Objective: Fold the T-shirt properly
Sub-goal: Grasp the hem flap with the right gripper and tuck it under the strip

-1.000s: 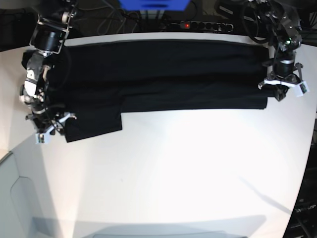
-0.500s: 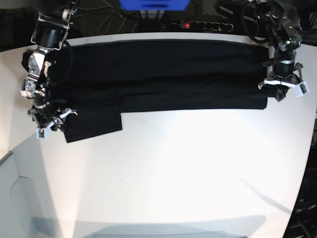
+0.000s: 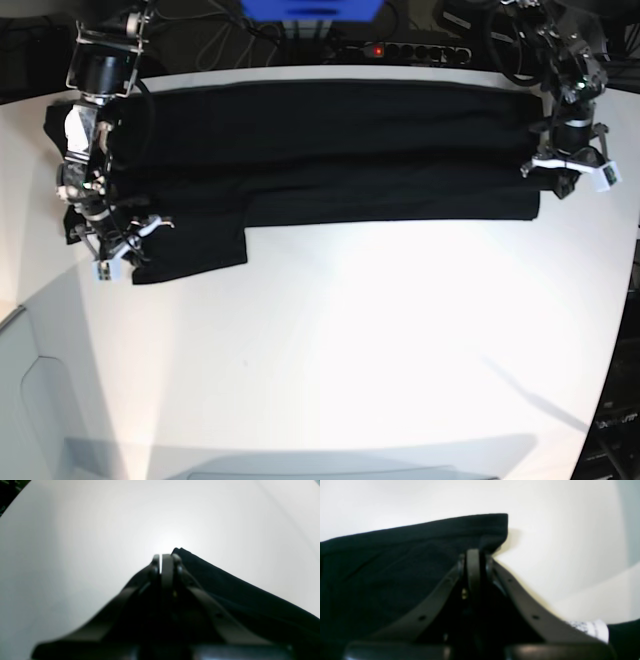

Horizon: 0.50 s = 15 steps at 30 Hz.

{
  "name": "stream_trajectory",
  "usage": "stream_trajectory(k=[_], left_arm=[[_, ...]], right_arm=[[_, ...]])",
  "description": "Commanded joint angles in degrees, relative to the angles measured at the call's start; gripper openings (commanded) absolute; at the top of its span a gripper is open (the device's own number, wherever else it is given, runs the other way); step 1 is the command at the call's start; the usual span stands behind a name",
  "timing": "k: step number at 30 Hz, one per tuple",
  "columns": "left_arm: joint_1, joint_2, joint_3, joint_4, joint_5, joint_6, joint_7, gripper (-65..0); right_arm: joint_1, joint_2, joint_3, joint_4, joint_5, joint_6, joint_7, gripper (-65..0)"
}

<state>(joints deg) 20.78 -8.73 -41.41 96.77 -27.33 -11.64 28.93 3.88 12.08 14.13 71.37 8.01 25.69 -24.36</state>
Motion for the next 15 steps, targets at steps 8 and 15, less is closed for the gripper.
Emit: stream_trajectory(k=[8,15], left_arm=[[0.0,-0.9,-0.5,1.1,-0.8,0.2,-1.7,-65.0],[0.0,-1.0,-0.5,0.9,-0.8,0.2,-1.7,-65.0]], right_arm=[[-7.3,-1.7,0.2,21.9,-0.7,0.2,-2.4,-65.0],[-15.5,-6.0,6.0,37.9,-0.6,0.2,-2.4,-65.0]])
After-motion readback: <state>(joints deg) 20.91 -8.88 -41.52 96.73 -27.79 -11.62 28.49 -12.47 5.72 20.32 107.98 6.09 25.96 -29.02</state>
